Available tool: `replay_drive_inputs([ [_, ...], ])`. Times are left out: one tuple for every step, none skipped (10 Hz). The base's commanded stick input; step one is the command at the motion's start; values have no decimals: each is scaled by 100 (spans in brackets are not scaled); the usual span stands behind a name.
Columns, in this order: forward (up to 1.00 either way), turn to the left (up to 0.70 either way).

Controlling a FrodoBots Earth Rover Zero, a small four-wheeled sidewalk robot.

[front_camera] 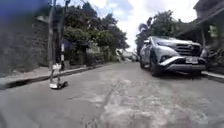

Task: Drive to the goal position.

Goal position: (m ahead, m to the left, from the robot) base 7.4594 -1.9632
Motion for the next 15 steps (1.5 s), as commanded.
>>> replay_drive_inputs([
  [100,0],
  [100,0],
  [100,0],
  [100,0],
  [100,0],
  [100,0],
  [100,0],
  [100,0],
  [100,0],
  [100,0],
  [100,0],
  [100,-2],
  [100,-18],
  [100,-33],
  [100,-40],
])
